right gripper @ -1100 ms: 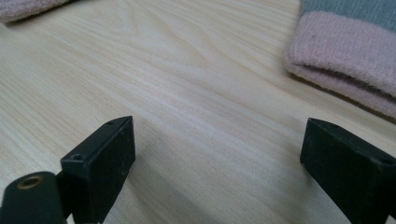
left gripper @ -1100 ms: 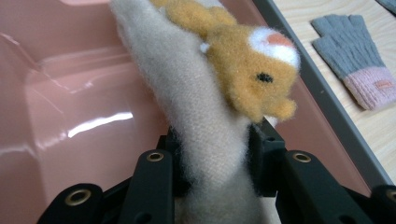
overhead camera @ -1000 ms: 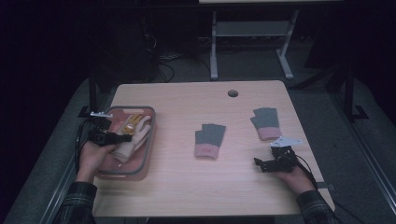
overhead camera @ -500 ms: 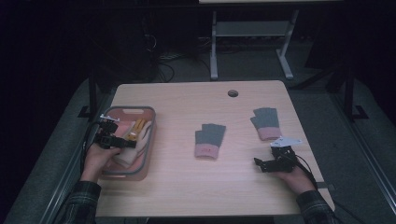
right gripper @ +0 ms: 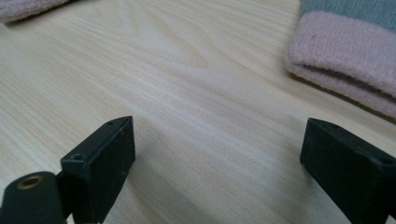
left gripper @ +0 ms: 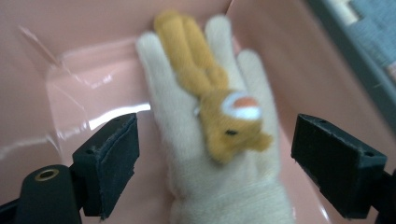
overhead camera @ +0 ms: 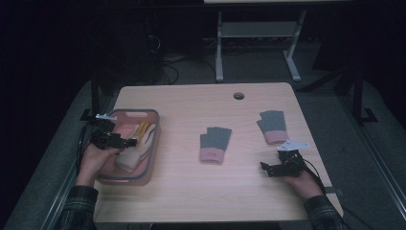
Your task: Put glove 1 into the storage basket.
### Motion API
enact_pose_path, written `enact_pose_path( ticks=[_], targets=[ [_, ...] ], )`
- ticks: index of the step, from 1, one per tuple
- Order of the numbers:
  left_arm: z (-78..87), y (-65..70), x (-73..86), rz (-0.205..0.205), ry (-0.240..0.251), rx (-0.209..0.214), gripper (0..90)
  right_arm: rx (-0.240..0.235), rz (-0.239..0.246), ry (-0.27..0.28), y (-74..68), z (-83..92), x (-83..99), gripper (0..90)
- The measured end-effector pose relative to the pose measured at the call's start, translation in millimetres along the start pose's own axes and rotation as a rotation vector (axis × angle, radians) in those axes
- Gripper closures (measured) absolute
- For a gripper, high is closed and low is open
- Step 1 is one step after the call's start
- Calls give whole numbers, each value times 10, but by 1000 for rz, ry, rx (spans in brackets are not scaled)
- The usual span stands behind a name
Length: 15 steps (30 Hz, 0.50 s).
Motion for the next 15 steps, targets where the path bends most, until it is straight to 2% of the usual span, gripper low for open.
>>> enact_pose_path(
  ticks=[2, 3, 8, 9, 10, 11, 12, 15],
  targets=[
    [51, 97, -63, -32, 29, 19, 147, -1, -1, 0, -2, 0, 0, 98],
    [51, 97, -63, -32, 29, 19, 146, -1, -2, 0, -2, 0, 0, 98],
    [85, 295, -156, -69, 66, 59, 146, 1, -1, 0, 0, 0, -1, 98],
    [78, 383, -186, -93, 68, 72, 146, -1, -1, 0, -2, 0, 0, 98],
    [78, 383, -186, -93, 68, 72, 146, -1, -1, 0, -2, 0, 0, 98],
    [63, 483, -208, -112, 68, 91, 146, 0, 0, 0, 0, 0, 0, 98],
    [63, 483, -208, -112, 68, 91, 146, -1, -2, 0, -2, 0, 0, 98],
    [15, 655, -248, -137, 68, 118, 146, -1, -1, 0, -2, 0, 0, 98]
  ],
)
Point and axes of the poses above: each handheld gripper's, and its own axes: z roughly backward along the jaws, x roughly out of its underside, y roughly to its right, the point moved 8 cm from there along -z, roughly forward along the jaws, and after that the axes turned 8 degrees about x, right-handed, at the moved point
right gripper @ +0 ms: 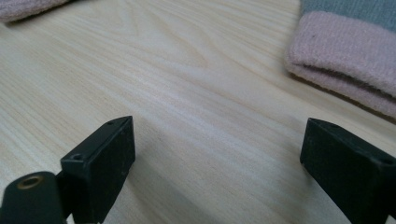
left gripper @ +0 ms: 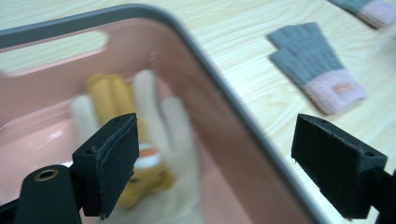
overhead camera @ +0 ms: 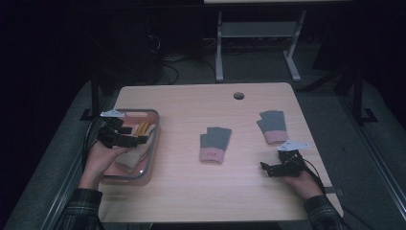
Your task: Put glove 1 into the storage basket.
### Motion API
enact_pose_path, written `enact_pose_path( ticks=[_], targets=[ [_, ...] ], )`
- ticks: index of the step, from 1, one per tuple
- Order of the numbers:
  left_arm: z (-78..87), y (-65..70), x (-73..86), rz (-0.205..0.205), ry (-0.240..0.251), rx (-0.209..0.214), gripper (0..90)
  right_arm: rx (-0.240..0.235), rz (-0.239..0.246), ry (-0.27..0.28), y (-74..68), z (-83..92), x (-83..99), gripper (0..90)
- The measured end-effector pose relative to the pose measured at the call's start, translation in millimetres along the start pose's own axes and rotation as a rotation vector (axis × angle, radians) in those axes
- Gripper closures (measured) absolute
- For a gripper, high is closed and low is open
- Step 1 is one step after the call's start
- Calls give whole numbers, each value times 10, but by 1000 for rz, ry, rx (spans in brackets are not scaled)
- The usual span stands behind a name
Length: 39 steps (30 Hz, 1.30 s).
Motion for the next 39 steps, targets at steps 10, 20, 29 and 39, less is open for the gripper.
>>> enact_pose_path(
  ticks=[10, 20, 29, 39],
  targets=[
    [-185, 449, -134, -61, 17, 73, 147, 0, 0, 0, 0, 0, 0, 98],
    [-439, 798, -126, -114, -19, 125, 150, 0, 0, 0, 0, 0, 0, 98],
    [-691, 1099, 4, -162, -40, 168, 152, 0, 1, 0, 0, 0, 0, 97],
    [-928, 1282, 209, -207, -74, 173, 152, 0, 1, 0, 0, 0, 0, 98]
  ],
)
Point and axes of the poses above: each handheld gripper's, and its own axes: z roughly backward along the jaws, x roughly out of its underside, y roughly to its right, the point moved 8 cm from there along -z, roughly forward along the jaws, and after that the axes turned 8 degrees about x, right-handed, at the moved point
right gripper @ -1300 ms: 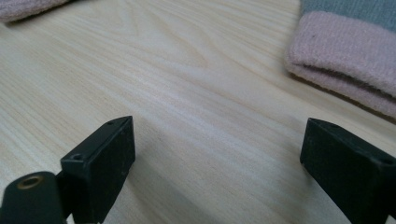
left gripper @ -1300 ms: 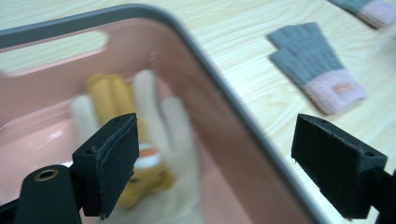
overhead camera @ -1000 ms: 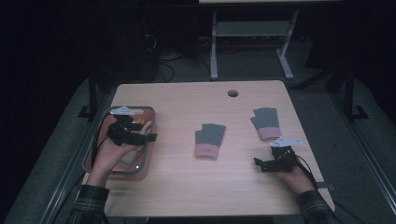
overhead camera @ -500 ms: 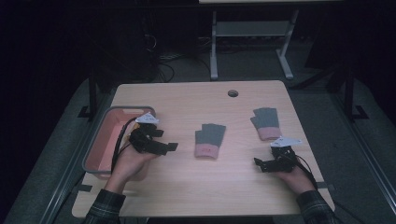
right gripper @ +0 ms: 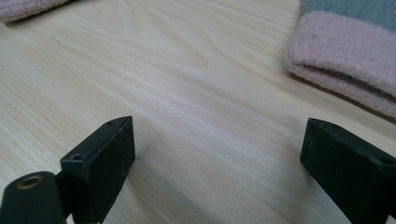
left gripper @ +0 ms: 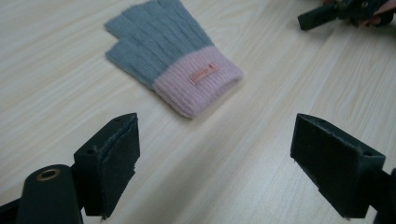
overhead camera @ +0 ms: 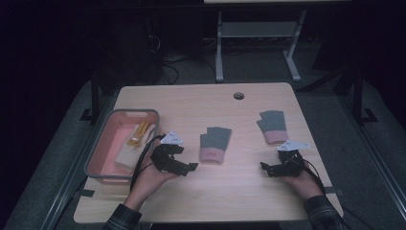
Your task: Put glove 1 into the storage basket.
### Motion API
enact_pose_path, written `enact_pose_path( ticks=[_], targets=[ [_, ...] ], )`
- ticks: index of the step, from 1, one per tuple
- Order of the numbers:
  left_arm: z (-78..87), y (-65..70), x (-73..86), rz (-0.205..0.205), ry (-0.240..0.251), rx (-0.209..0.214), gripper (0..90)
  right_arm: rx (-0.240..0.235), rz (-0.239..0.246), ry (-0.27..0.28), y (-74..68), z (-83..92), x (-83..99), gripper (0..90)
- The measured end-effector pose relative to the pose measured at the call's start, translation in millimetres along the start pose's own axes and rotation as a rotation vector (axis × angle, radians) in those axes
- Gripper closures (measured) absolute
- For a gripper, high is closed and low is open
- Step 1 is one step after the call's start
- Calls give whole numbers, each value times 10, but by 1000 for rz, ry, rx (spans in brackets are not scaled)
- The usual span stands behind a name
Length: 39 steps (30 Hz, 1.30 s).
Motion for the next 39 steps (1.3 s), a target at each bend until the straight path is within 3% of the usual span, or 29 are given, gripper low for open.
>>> enact_pose_path(
  ticks=[2, 12, 14, 24, 28, 31, 34, 39],
  targets=[
    [-55, 23, 38, -7, -7, 8, 152, 0, 0, 0, 0, 0, 0, 97],
    [-307, 38, 285, -50, -39, -28, 152, 1, 4, 3, 4, -2, -2, 97],
    [-345, 31, 335, -43, -44, -20, 151, 1, 4, 3, 3, -2, -2, 98],
    [-478, -18, 486, -84, -77, -56, 147, -4, 12, 6, -4, 6, 2, 102],
    [-474, -34, 512, -146, -72, -57, 124, -13, 15, -20, -28, 29, -10, 156],
    [-469, -40, 544, -157, -7, -39, 123, -14, 29, -13, -32, 60, -44, 277],
    [-465, -47, 547, -162, -5, -36, 123, -24, 22, -2, -7, 101, -116, 400],
    [-466, -46, 547, -160, -5, -36, 123, -13, 34, 16, 98, 136, -303, 722]
  ],
)
Point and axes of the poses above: each handheld gripper's, and its own axes: z roughly backward along the jaws, x roughly out of its underside, y roughly to its right, the point moved 8 cm from there along -z, roughly forward along the jaws, and after that the axes turned 8 degrees about x, right-handed, at the moved point
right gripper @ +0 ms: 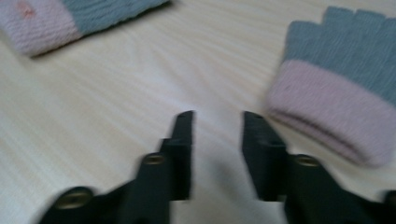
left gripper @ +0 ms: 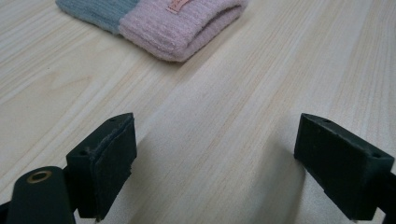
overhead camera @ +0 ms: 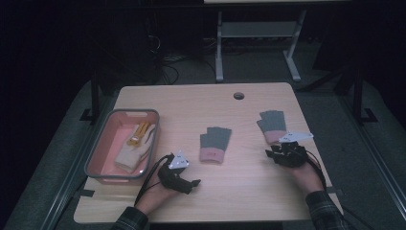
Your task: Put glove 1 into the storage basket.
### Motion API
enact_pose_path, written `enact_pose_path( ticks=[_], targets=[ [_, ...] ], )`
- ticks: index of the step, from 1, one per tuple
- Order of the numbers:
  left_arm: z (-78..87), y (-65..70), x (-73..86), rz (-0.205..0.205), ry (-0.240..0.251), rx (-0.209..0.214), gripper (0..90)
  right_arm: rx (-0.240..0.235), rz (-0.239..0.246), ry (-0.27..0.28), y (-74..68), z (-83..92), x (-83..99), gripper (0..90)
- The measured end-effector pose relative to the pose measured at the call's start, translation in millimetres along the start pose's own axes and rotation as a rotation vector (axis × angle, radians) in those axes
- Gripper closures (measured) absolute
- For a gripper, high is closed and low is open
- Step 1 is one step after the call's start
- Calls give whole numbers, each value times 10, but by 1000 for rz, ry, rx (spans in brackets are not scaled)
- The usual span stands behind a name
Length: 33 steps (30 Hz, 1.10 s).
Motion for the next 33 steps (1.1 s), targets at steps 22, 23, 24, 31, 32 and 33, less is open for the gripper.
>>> enact_pose_path(
  ticks=[22, 23, 24, 31, 32, 33],
  targets=[
    [2, 0, -1, -1, -6, 3, 124, 31, -82, 6, 711, -393, -357, 900],
    [2, 0, -1, -2, -6, 3, 124, 31, -89, -1, 731, -423, -339, 900],
    [2, 0, -1, -2, -6, 3, 124, 32, -91, -5, 749, -454, -321, 900],
    [1, 0, 0, -2, -5, 2, 124, 5, -89, -38, 761, -522, -205, 900],
    [2, 0, 0, -1, -6, 3, 124, 5, -86, -40, 754, -514, -200, 900],
    [2, 0, -1, -1, -6, 3, 124, 4, -83, -49, 735, -496, -190, 900]
  ],
)
Point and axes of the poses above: each handheld gripper's, and its own axes: z roughly backward along the jaws, x roughly out of its underside, y roughly to its right, the point moved 8 cm from there along -z, roughly forward along the jaws, and after that the axes turned 8 degrees about x, right-handed, at the moved point
